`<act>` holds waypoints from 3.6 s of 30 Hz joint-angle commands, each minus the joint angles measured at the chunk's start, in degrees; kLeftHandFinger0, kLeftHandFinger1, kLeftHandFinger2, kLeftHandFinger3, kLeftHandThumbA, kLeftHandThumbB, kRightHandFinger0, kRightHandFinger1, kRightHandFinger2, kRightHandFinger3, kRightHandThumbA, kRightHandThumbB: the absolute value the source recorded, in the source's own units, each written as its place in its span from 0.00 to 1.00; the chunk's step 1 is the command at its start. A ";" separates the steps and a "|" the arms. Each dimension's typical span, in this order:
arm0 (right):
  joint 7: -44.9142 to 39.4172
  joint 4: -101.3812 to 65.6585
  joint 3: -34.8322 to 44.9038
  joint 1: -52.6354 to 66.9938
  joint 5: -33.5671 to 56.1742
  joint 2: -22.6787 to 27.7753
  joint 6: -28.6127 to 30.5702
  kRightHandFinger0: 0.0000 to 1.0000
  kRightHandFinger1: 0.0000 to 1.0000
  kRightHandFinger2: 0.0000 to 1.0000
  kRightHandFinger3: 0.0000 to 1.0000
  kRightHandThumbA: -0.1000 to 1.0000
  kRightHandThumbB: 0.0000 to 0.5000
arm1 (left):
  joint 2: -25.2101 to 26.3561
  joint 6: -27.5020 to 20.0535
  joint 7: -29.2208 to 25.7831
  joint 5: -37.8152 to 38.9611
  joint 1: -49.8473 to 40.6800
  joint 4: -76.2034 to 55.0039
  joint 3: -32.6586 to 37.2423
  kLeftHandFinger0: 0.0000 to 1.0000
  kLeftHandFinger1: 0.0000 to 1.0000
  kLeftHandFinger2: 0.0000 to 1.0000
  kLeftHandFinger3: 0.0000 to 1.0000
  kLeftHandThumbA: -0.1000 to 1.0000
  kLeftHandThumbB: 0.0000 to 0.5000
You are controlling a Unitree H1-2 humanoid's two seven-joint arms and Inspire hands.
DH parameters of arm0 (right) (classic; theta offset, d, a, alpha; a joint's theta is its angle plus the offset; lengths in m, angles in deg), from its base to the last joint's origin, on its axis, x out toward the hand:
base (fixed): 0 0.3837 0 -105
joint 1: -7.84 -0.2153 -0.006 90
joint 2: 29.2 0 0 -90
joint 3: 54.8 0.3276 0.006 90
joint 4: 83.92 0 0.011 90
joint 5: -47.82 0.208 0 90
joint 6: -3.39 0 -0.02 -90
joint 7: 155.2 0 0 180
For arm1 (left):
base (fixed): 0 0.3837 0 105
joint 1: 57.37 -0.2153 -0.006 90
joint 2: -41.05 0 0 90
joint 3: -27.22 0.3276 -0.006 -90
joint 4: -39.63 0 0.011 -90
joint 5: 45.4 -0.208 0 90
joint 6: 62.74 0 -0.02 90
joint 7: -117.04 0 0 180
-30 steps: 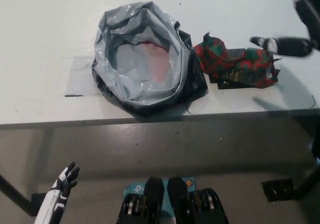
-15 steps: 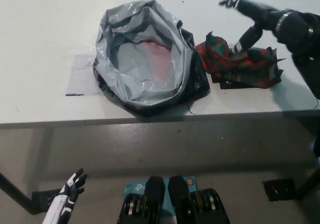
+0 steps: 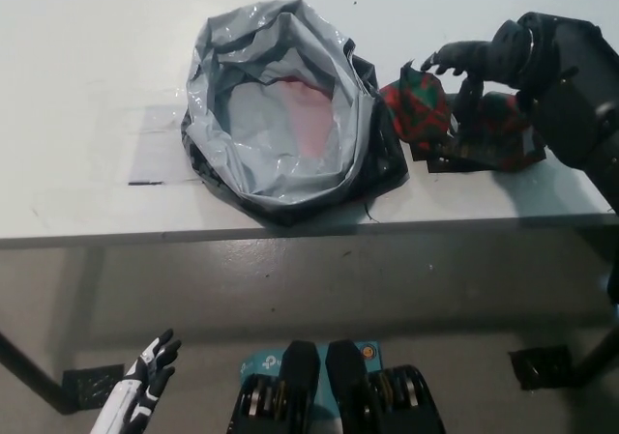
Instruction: The robot uses its right hand to pick up a bag of coffee beans and puts it in the black plastic bag, then the robot grabs the top of the bag and lifts it.
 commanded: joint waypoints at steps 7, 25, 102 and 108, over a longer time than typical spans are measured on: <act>-7.83 5.01 -1.31 -4.51 -0.86 -0.77 2.40 1.00 1.00 1.00 1.00 1.00 0.82 | 1.22 -2.23 1.83 1.89 -0.44 -0.41 -0.69 1.00 1.00 1.00 1.00 0.93 0.55; -3.63 15.14 -2.88 0.15 -3.64 -5.45 2.50 1.00 1.00 1.00 1.00 1.00 0.97 | 1.47 -3.61 2.37 1.78 -0.30 0.38 -0.27 1.00 1.00 1.00 1.00 0.93 0.57; 37.91 -5.36 41.59 -10.16 19.48 -7.88 5.31 0.01 0.50 0.85 0.95 0.00 0.32 | 1.93 -5.52 2.11 0.86 -0.86 1.36 -1.13 1.00 1.00 1.00 1.00 0.94 0.62; 38.43 -6.04 39.58 -11.06 18.56 -10.00 4.57 0.00 0.45 0.82 0.94 0.00 0.35 | 2.20 -6.22 2.23 0.65 -0.40 1.95 -1.10 1.00 1.00 1.00 1.00 0.96 0.63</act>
